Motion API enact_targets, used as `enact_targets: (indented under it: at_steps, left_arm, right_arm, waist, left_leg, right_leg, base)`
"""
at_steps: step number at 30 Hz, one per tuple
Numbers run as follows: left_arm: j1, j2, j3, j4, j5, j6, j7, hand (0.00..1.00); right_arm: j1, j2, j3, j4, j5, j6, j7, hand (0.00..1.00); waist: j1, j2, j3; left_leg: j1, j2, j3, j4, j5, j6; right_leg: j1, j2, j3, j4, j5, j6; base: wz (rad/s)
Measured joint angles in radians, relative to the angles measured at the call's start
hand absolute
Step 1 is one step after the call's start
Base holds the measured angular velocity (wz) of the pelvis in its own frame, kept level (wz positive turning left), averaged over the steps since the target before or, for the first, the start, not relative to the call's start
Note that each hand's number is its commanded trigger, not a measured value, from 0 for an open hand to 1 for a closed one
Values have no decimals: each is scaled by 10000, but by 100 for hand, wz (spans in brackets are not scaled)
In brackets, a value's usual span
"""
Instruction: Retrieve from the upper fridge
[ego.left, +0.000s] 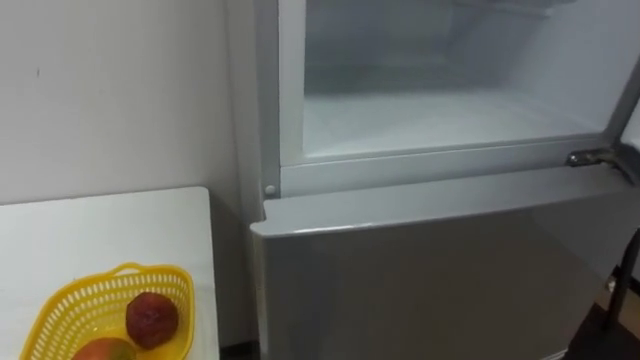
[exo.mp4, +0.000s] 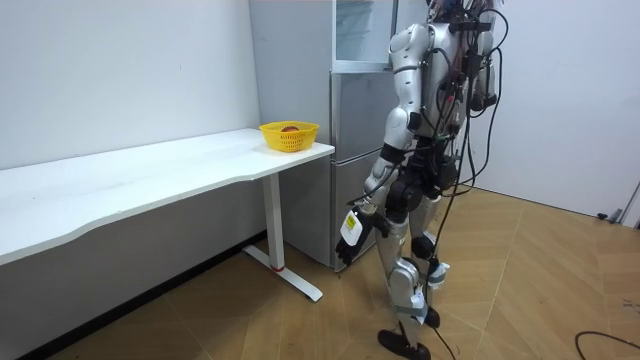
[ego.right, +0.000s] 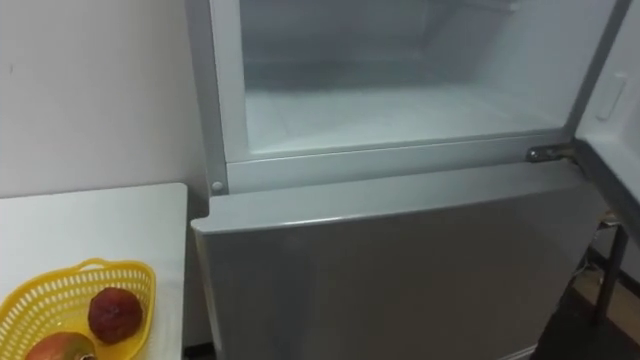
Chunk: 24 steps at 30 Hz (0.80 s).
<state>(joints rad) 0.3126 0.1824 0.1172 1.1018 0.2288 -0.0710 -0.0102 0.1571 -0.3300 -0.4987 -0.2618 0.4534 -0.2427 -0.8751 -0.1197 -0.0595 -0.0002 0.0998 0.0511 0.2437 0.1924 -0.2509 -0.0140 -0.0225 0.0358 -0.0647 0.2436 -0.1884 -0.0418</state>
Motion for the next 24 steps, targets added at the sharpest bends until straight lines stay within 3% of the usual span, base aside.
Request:
enact_targets:
  at_steps: [7,11,14,17,18,20,24]
  left_arm:
    - [-99,-165,600,-1,80,-20,-129,0]
    - [-102,-152,763,247,6,-248,-209,0]
    - [-142,-52,777,383,11,-435,-216,0]
    - [-158,85,971,580,39,-466,-225,0]
    - [-153,129,938,642,39,-440,-224,0]
    - [-154,152,915,659,33,-433,-218,0]
    - [-156,191,621,660,4,-384,-186,0]
  right_arm:
    - [-10,8,303,-461,-1294,302,-28,0]
    - [-353,7,839,-470,-2520,706,-18,0]
    - [-1191,-106,1031,-611,-3347,750,212,0]
    - [-1931,-296,1046,-855,-4154,758,624,0]
    - [-1990,-350,1190,-955,-4278,593,878,0]
    - [-2000,-368,1432,-997,-4486,427,1340,0]
    - [-2375,-391,2052,-1044,-4553,126,2567,0]
  waist:
    - [473,88,37]
    - [526,-15,93]
    - [610,-208,141]
    - [812,-450,117]
    - [930,-486,105]
    - [1060,-474,53]
    - [1358,-511,48]
  left_leg:
    - [0,-33,-37,-44,26,21]
    - [14,-101,-149,-52,126,46]
    - [-29,-108,-341,-23,234,26]
    - [-45,-44,-580,69,284,-16]
    - [-15,-14,-668,89,287,-22]
    - [-6,3,-848,124,286,-25]
    - [-11,-16,-1122,110,284,-27]
  right_leg:
    - [-183,-15,66,377,-55,-44]
    - [-200,-107,-25,505,-123,-42]
    - [-298,-138,-158,467,-156,20]
    - [-83,-117,-342,222,-20,-94]
    - [92,-78,-444,29,65,-136]
    - [304,-18,-522,-213,164,-161]
    - [524,-44,-782,-400,243,-151]
  base:
    - [-4]
    - [0]
    - [8]
    - [19]
    - [27]
    - [29]
    - [24]
